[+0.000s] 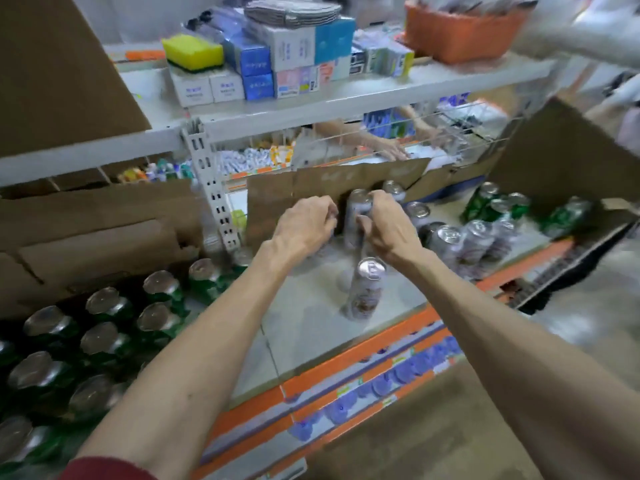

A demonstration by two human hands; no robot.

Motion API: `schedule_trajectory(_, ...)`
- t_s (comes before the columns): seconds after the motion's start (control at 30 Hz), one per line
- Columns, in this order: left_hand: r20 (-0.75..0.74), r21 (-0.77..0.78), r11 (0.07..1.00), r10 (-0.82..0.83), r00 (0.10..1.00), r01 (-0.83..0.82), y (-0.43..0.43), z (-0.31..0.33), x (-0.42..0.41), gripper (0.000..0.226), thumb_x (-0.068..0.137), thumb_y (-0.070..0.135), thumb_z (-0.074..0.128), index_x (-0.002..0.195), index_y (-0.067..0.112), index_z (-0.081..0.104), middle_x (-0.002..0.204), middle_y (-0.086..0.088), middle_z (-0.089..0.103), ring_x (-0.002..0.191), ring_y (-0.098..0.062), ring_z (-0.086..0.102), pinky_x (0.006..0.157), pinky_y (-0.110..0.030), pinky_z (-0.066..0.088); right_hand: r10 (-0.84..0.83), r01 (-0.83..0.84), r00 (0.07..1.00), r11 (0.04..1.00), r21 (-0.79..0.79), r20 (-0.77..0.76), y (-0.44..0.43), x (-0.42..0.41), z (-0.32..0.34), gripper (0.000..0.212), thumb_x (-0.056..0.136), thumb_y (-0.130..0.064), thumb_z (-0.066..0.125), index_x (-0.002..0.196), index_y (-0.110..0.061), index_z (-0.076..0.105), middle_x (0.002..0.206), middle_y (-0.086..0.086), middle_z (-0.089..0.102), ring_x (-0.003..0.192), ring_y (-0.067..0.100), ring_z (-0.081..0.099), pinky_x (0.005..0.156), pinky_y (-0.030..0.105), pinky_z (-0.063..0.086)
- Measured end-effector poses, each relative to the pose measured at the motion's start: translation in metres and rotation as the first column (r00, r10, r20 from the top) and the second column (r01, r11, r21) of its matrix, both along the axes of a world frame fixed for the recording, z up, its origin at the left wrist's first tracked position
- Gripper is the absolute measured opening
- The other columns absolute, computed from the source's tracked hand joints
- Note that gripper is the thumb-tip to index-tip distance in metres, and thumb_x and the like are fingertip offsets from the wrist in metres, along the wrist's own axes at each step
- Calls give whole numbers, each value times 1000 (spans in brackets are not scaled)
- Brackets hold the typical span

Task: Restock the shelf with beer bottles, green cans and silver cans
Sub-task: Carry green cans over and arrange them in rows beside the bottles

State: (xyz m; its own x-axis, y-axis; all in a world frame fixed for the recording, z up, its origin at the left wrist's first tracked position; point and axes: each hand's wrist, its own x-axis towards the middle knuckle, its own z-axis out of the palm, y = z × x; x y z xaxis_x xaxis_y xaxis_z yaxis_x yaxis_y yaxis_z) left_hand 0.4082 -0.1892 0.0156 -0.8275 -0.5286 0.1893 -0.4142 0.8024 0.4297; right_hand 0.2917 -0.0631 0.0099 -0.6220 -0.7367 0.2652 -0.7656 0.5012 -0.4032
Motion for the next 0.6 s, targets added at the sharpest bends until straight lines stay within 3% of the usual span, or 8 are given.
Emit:
schedule_trajectory(0.13, 24, 3, 989, -147, 989, 147, 64, 11, -76, 22, 93, 25, 58, 112, 18, 67, 112, -8, 69, 109, -29, 62, 90, -40, 51, -222, 222, 975, 975, -28, 10, 98, -66, 12, 34, 95, -23, 55, 117, 2, 49, 116, 25, 52, 109, 43, 51, 89, 47, 41)
schedule_trajectory(0.27, 45, 27, 965, -262, 964, 261, 141, 10, -150, 22, 92, 25, 57, 110, 16, 67, 114, -7, 70, 109, -27, 63, 89, -35, 50, -464, 468, 876, 884, 2, 132, 211, -130, 5, 28, 97, -25, 51, 114, -3, 50, 117, 22, 51, 110, 40, 51, 85, 44, 42)
schedule_trajectory(0.37, 124, 54, 953, -303, 945, 298, 190, 5, -197, 22, 93, 24, 57, 108, 13, 68, 112, -8, 69, 107, -26, 63, 89, -37, 51, -488, 483, 862, 873, 67, 137, 274, -169, -1, 30, 97, -19, 50, 116, 4, 51, 120, 24, 52, 113, 39, 50, 90, 43, 41)
schedule_trajectory(0.5, 134, 52, 945, -328, 935, 324, 240, -9, -243, 18, 91, 17, 55, 101, 10, 69, 105, -12, 70, 101, -31, 65, 86, -42, 52, -499, 492, 851, 867, 84, 166, 328, -213, -14, 32, 97, -27, 52, 113, 1, 51, 116, 21, 57, 104, 39, 57, 84, 44, 48)
schedule_trajectory(0.6, 173, 57, 952, -307, 936, 301, 263, -11, -267, 21, 92, 17, 53, 103, 11, 70, 106, -9, 69, 101, -29, 64, 86, -39, 53, -473, 458, 862, 881, 117, 183, 347, -239, -25, 35, 98, -29, 52, 116, 1, 50, 115, 20, 56, 102, 38, 57, 76, 38, 44)
